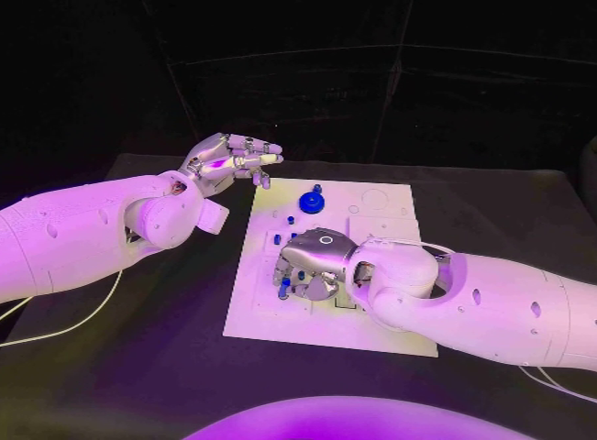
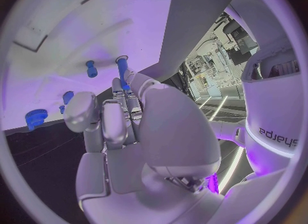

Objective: Assemble the parts on the task board

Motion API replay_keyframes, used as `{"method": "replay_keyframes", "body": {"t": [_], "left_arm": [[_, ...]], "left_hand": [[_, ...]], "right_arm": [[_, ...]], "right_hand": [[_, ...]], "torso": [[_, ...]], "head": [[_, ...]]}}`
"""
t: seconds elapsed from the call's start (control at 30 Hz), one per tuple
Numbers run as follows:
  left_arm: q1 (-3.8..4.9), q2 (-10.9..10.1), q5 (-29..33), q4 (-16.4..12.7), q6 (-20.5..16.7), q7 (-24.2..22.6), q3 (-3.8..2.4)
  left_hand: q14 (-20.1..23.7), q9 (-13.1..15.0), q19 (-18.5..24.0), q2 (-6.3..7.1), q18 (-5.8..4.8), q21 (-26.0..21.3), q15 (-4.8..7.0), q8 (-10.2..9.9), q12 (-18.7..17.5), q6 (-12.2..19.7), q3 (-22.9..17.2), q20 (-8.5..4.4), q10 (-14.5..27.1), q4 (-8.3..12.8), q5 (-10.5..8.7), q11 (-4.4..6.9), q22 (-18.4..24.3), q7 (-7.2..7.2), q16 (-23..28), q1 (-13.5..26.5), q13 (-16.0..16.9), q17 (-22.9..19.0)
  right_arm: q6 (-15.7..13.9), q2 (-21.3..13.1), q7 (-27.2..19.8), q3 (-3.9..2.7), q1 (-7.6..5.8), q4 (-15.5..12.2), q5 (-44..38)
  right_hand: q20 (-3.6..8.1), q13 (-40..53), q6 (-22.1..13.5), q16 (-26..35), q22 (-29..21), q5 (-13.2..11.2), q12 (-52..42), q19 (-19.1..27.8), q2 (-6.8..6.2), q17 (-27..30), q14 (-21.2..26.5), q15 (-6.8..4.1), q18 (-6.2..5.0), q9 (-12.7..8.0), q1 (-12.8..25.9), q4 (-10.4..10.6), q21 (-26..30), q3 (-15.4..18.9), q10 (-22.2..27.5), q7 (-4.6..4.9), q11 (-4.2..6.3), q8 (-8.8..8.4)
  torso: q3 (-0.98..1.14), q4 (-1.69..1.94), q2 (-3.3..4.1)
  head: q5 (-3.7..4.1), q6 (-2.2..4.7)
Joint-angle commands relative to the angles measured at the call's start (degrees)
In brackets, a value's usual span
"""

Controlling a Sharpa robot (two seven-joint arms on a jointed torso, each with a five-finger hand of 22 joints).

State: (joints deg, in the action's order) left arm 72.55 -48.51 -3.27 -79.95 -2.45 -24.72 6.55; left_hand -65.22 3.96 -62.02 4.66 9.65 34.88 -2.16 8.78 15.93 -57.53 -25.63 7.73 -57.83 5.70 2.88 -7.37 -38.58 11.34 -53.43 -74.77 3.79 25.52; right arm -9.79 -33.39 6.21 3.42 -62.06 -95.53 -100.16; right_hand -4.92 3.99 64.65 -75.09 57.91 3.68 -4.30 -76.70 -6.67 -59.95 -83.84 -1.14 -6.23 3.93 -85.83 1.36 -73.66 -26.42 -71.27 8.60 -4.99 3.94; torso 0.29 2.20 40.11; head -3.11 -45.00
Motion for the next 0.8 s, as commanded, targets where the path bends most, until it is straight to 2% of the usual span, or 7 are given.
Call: {"method": "replay_keyframes", "body": {"t": [0.03,0.3,0.57,0.7,0.8], "left_arm": [[0.08,0.06,0.24,-0.06,0.66,-0.43,-0.05],[0.08,0.08,0.24,-0.04,0.69,-0.40,-0.05],[0.08,0.09,0.24,0.03,0.71,-0.33,-0.05],[0.08,0.13,0.24,0.07,0.75,-0.30,-0.05],[0.08,0.15,0.24,0.13,0.77,-0.26,-0.05]], "left_hand": [[0.44,-0.03,-0.46,-0.07,0.81,-0.15,-0.14,0.28,0.33,0.51,0.31,0.13,0.51,0.08,0.05,-0.03,0.10,0.07,-0.39,0.10,0.03,-0.08],[0.44,-0.03,-0.47,-0.08,0.81,-0.16,-0.14,0.29,0.34,0.52,0.33,0.13,0.52,0.08,0.05,-0.03,0.11,0.07,-0.40,0.11,0.03,-0.09],[0.45,-0.03,-0.48,-0.10,0.82,-0.18,-0.13,0.31,0.37,0.53,0.35,0.13,0.53,0.10,0.05,-0.02,0.13,0.05,-0.41,0.06,0.03,-0.12],[0.45,-0.02,-0.48,-0.11,0.82,-0.19,-0.13,0.32,0.38,0.53,0.36,0.13,0.54,0.11,0.05,-0.01,0.14,0.05,-0.41,0.05,0.03,-0.12],[0.45,-0.02,-0.48,-0.11,0.82,-0.19,-0.13,0.32,0.38,0.53,0.36,0.13,0.54,0.11,0.05,-0.01,0.14,0.05,-0.41,0.05,0.03,-0.12]], "right_arm": [[1.85,0.16,0.42,0.00,-0.06,0.14,-1.33],[3.42,0.92,0.83,0.31,0.00,0.74,-1.64],[2.95,1.40,0.93,0.64,0.03,0.76,-2.48],[2.21,1.52,0.59,0.69,0.04,0.66,-2.67],[1.49,1.54,0.19,0.71,0.04,0.64,-2.43]], "right_hand": [[-0.30,0.11,-0.17,-0.23,-0.06,0.35,0.15,0.22,0.05,0.04,-1.30,0.43,0.06,-0.03,0.58,-0.11,-0.15,-0.24,-1.17,-0.02,0.82,-0.07],[-0.31,0.12,-0.13,-0.23,-0.09,0.33,0.15,0.24,0.03,0.06,-1.29,0.43,0.06,-0.02,0.69,-0.14,-0.14,-0.28,-1.20,-0.03,0.84,-0.05],[-0.33,0.10,-0.25,-0.18,-0.33,0.24,0.29,0.40,-0.28,0.22,-1.25,0.44,0.00,-0.03,1.36,-0.31,-0.01,-0.40,-1.08,-0.01,0.81,-0.10],[-0.52,-0.19,-1.42,-0.10,-0.65,0.76,0.80,0.63,-1.21,0.45,-1.16,0.75,-0.02,-0.20,3.09,-0.20,0.19,-0.24,0.28,0.24,0.47,-0.41],[-0.93,-0.47,-3.04,0.17,-1.37,1.71,0.86,1.03,-2.88,0.99,-0.99,1.24,-0.12,-0.26,5.61,0.43,0.63,0.88,2.84,0.48,-0.08,-0.43]], "torso": [[-0.03,0.01,0.03],[0.00,0.00,0.05],[0.01,0.00,0.01],[0.02,-0.03,0.01],[0.00,-0.04,0.00]], "head": [[0.01,-0.06],[-0.14,-0.31],[-0.27,-0.40],[-0.27,-0.34],[-0.24,-0.26]]}}
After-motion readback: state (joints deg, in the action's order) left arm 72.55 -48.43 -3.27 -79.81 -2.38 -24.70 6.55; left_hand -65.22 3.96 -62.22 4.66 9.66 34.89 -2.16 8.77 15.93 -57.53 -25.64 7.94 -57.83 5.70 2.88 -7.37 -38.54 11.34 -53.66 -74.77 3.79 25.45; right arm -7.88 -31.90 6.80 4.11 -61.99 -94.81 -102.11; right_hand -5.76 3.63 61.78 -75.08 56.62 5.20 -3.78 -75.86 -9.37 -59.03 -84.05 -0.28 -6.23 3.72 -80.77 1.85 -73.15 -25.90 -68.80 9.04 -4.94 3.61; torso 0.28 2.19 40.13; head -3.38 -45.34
